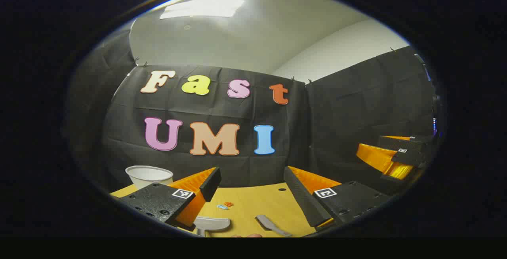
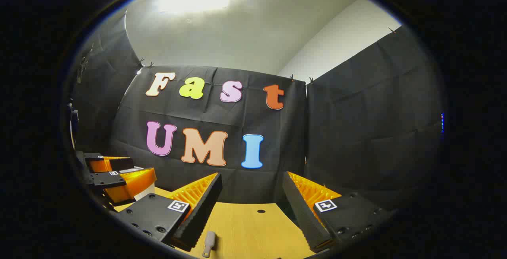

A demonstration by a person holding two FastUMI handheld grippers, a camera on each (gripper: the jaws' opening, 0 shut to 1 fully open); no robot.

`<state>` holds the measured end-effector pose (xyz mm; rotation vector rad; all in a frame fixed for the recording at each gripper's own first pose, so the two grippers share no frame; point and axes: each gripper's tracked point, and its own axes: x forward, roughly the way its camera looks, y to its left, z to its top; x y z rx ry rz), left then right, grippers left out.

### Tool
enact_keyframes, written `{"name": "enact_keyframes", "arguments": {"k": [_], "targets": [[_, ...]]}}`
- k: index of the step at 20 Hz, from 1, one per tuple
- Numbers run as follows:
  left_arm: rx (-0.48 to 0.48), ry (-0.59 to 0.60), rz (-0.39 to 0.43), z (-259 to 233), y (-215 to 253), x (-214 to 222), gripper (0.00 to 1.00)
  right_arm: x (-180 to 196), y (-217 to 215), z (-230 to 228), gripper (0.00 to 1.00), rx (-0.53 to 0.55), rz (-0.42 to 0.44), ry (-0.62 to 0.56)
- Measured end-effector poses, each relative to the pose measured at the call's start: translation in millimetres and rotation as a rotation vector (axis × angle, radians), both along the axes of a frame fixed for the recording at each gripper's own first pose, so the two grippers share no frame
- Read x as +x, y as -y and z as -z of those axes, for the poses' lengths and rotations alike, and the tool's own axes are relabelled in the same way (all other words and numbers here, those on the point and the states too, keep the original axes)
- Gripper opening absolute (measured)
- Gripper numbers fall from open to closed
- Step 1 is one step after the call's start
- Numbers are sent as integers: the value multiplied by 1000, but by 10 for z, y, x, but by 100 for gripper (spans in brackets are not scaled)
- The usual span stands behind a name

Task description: Pick up the small broom and dustpan from the desktop, sweep the trash into the dustpan with the broom, and then empty the trash into the garbage bin.

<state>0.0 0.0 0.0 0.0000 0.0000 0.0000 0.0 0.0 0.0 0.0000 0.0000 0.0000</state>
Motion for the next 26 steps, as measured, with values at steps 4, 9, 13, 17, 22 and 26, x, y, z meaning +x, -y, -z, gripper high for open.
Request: {"name": "enact_keyframes", "arguments": {"k": [4, 9, 13, 17, 22, 26], "targets": [[9, 2, -16, -1, -18, -29, 94, -23, 5, -14, 99, 14, -9, 2], [15, 6, -25, -12, -36, -36, 94, -25, -6, -25, 99, 14, -15, 5], [24, 11, -33, -20, -65, -34, 94, 2, 0, -30, 99, 27, -12, 1], [29, 11, -37, -19, -90, -30, 94, 10, -46, -53, 99, 37, -27, 5], [30, 24, -39, -55, -108, -4, 94, -3, -163, -101, 99, 54, -81, 21], [32, 13, -44, -4, -105, 9, 94, 50, -111, -60, 99, 38, -76, 11]]}}
